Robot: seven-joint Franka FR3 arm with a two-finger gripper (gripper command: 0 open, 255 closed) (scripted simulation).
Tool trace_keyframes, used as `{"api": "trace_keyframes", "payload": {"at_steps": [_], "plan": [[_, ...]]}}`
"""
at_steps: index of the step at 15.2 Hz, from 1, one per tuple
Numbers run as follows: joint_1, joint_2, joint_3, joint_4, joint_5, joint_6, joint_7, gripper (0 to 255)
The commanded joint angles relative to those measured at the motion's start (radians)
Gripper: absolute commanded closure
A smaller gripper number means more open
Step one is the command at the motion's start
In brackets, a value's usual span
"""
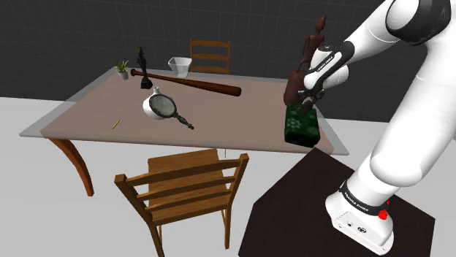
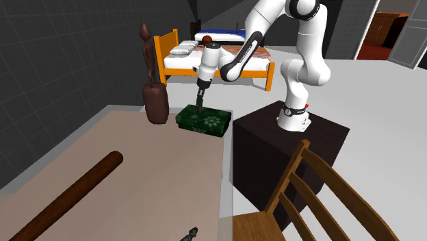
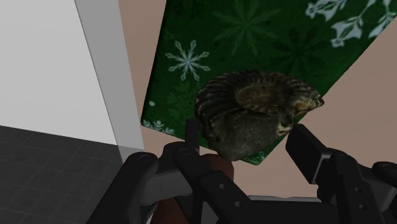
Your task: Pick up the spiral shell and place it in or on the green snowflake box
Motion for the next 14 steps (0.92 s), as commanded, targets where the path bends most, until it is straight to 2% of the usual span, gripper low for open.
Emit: {"api": "trace_keyframes", "payload": {"at_steps": [1, 10, 14], "plan": [[-0.007, 0.028, 0.007, -0.006, 0.02, 0.032, -0.009, 255], [-0.063, 0.157, 0.073, -0.013, 0.117, 0.157, -0.056, 255], [-0.072, 0.169, 0.083, -0.013, 0.123, 0.168, -0.058, 255]]}}
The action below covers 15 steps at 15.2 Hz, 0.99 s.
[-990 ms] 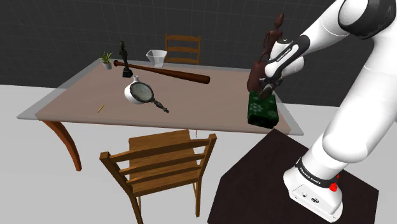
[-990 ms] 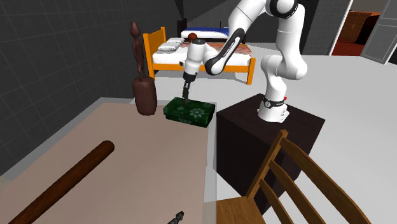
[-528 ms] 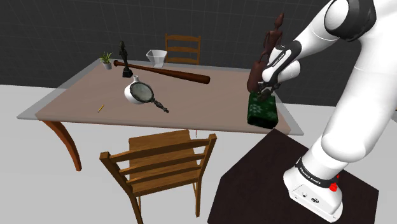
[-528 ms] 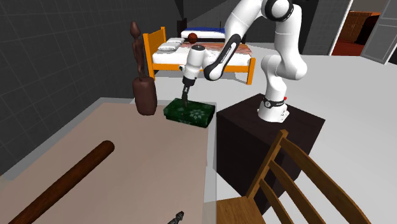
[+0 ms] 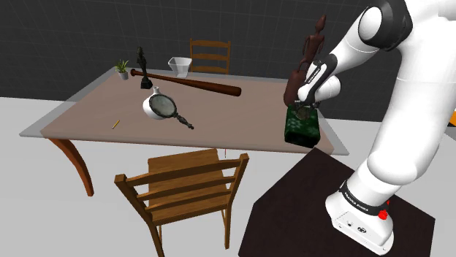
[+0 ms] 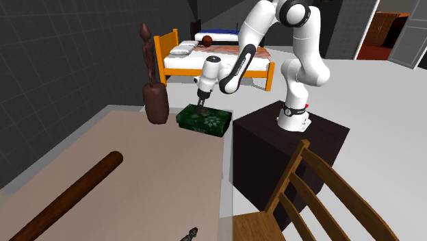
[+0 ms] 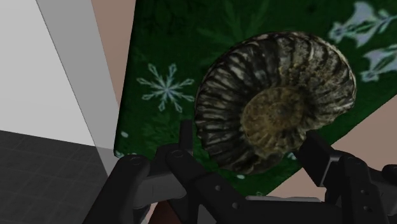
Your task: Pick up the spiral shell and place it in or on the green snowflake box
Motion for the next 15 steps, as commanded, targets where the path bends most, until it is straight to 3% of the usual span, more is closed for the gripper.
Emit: {"api": "trace_keyframes", "payload": {"at_steps": [1, 5, 6, 11, 15], "plan": [[0.001, 0.001, 0.0, -0.002, 0.0, -0.006, 0.001, 255], [0.001, 0.001, 0.0, -0.002, 0.0, -0.006, 0.001, 255], [0.001, 0.001, 0.0, -0.002, 0.0, -0.006, 0.001, 0], [0.001, 0.001, 0.0, -0.002, 0.0, -0.006, 0.001, 0], [0.127, -0.161, -0.122, -0.037, -0.15, -0.128, 0.107, 0]]}}
